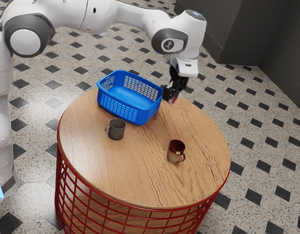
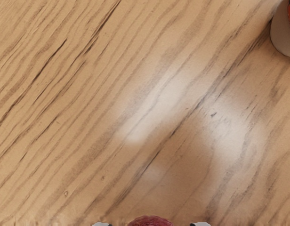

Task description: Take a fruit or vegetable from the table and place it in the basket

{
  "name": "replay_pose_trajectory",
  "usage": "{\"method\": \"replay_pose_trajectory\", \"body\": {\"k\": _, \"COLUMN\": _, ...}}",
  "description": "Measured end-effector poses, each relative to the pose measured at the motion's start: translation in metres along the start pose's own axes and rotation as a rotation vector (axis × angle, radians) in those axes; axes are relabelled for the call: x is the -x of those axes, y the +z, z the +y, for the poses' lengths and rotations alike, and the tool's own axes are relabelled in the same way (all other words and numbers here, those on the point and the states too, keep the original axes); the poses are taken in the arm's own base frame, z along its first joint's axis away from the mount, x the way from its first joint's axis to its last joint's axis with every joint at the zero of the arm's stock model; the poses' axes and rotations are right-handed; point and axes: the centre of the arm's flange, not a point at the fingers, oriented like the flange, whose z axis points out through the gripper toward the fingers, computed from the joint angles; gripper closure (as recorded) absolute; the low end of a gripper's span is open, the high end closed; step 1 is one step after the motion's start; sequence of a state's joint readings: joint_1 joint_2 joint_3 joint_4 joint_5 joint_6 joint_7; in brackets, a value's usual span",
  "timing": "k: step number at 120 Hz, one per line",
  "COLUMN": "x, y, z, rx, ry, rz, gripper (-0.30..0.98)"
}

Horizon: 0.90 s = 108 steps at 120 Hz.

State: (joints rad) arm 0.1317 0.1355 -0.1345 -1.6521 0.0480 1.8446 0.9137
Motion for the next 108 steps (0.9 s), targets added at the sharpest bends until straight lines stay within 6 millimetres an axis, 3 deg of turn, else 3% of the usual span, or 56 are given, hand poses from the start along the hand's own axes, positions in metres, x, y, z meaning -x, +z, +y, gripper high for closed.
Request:
{"method": "replay_pose_trajectory", "body": {"k": 13, "x": 0.035, "y": -0.033, "z": 0.008, "rx": -0.028, "ry": -0.048, "rz": 0.001, "gripper": 0.53}}
{"method": "replay_pose_trajectory", "body": {"k": 20, "x": 0.05, "y": -0.039, "z": 0.015, "rx": -0.026, "ry": -0.066, "rz": -0.007, "gripper": 0.53}}
{"method": "replay_pose_trajectory", "body": {"k": 40, "x": 0.083, "y": -0.026, "z": 0.015, "rx": 0.011, "ry": -0.12, "rz": -0.035, "gripper": 0.54}}
{"method": "replay_pose_trajectory", "body": {"k": 66, "x": 0.138, "y": -0.021, "z": -0.006, "rx": 0.028, "ry": -0.226, "rz": -0.047, "gripper": 0.54}}
{"method": "replay_pose_trajectory", "body": {"k": 73, "x": 0.143, "y": -0.021, "z": -0.008, "rx": 0.03, "ry": -0.234, "rz": -0.049, "gripper": 0.53}}
{"method": "replay_pose_trajectory", "body": {"k": 89, "x": 0.134, "y": -0.018, "z": -0.001, "rx": 0.04, "ry": -0.214, "rz": -0.054, "gripper": 0.22}}
{"method": "replay_pose_trajectory", "body": {"k": 108, "x": 0.129, "y": -0.019, "z": 0.003, "rx": 0.043, "ry": -0.2, "rz": -0.056, "gripper": 0.07}}
